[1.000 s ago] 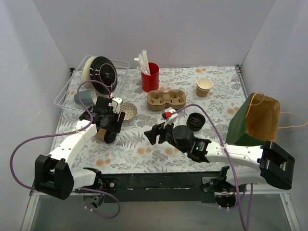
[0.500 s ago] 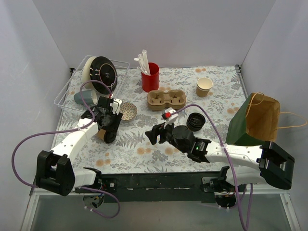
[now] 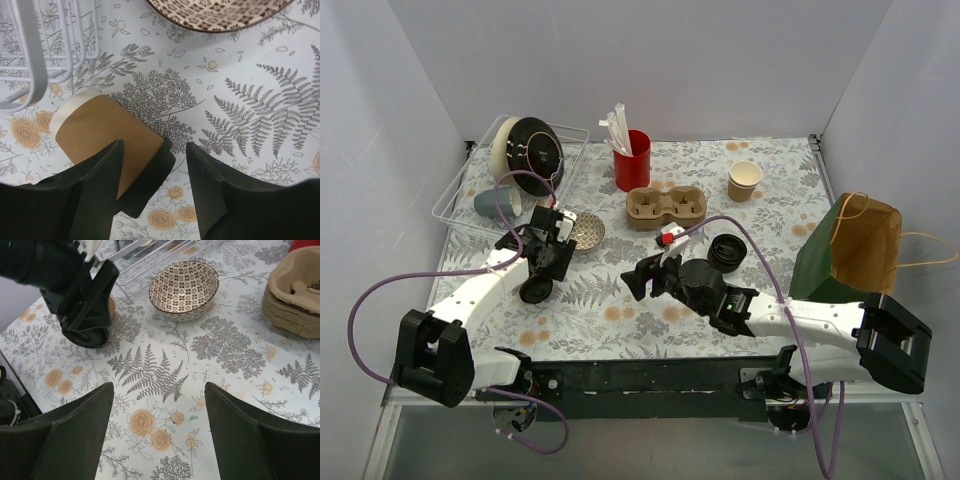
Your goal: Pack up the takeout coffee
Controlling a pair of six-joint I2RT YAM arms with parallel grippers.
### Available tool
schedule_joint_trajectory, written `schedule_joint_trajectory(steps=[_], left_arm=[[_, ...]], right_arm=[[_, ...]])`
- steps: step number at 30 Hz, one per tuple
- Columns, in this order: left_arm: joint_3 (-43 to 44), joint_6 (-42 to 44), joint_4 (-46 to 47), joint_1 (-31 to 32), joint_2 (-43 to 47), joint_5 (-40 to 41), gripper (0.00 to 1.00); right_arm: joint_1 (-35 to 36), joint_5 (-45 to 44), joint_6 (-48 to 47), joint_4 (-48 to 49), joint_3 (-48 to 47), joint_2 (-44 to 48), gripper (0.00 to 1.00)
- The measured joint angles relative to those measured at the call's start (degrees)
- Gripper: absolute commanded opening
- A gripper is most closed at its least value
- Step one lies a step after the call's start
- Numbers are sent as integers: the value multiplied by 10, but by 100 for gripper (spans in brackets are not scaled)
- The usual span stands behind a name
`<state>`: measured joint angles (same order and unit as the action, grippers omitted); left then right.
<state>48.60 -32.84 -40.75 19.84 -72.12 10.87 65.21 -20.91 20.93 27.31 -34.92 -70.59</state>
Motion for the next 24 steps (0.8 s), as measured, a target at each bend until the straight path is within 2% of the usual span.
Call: schedule_joint_trajectory(steps=[1, 3, 7, 8, 11, 14, 17, 20, 24], left_arm=[[0, -8, 5, 1, 0, 8, 64], [2, -32, 19, 1, 7, 23, 75], [19, -119, 56, -3, 52, 75, 80], [29, -143, 62, -8, 64, 89, 84], [63, -211, 67, -35, 81, 121, 82], [73, -285, 60, -94, 81, 144, 80], [61, -370, 33, -204, 82, 137, 78], [50, -442, -6, -276, 82, 151, 75], [37, -522, -50, -288, 81, 153, 72]], right_arm=[[-1, 9, -7, 5, 0, -3, 86], [-3, 37, -34, 14, -6, -18, 86], [-6, 104, -83, 14, -69, -105, 86], [-7, 122, -94, 16, -89, -130, 86], [-7, 176, -125, 34, -132, -189, 85], [-7, 245, -170, 50, -196, -260, 81], [-7, 316, -222, 64, -269, -335, 80], [-7, 377, -275, 102, -293, -386, 81], [-7, 415, -343, 135, -294, -426, 81]])
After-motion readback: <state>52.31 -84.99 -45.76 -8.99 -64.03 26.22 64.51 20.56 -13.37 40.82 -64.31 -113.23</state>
